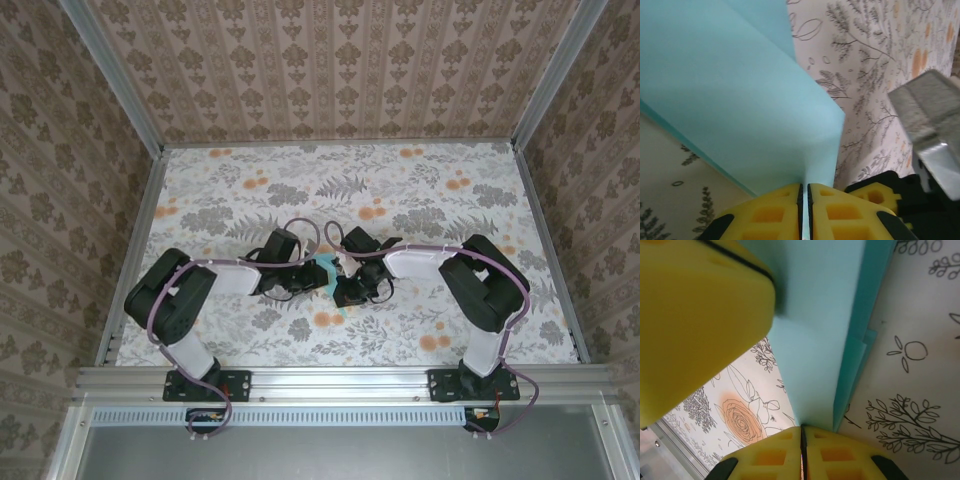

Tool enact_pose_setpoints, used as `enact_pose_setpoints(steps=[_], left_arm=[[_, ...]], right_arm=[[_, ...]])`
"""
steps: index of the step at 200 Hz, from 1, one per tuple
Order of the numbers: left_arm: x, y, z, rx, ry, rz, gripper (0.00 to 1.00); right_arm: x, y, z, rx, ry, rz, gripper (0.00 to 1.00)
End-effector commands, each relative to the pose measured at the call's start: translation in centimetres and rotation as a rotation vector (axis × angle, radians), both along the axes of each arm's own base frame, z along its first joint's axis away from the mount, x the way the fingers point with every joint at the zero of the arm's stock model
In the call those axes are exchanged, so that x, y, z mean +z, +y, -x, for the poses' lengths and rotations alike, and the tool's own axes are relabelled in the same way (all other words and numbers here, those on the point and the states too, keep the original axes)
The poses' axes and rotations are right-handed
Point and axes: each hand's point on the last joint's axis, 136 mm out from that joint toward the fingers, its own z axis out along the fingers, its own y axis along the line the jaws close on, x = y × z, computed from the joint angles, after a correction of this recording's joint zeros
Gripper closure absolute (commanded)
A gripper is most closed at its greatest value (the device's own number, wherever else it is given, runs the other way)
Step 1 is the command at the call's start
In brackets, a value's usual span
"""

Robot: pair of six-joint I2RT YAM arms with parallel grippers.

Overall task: Fold a paper plane with a square sheet of paper (pick it up from the middle)
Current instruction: Fold the wing for the fifth time at the center of the table.

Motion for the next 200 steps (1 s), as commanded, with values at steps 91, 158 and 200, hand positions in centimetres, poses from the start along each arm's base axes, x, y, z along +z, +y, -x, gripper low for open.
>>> enact_pose_setpoints(steps=[91,158,200], left_arm=[[-2.6,1.1,-0.8,0.066,0.066,-0.104,0.9],[-4.0,2.3,-0.5,0.106,0.114,-0.168,0.94],[-4.8,3.4,-0.3,0.145,0.134,-0.211,0.94]], right_arm=[[2.7,1.1,-3.0,-0.124,-0.122,-0.094,0.88],[-0.4,0.3,-1.2,-0.099,-0.04,-0.016,0.89],[-1.4,-1.4,2.0,-0.054,0.028,0.035,0.9]])
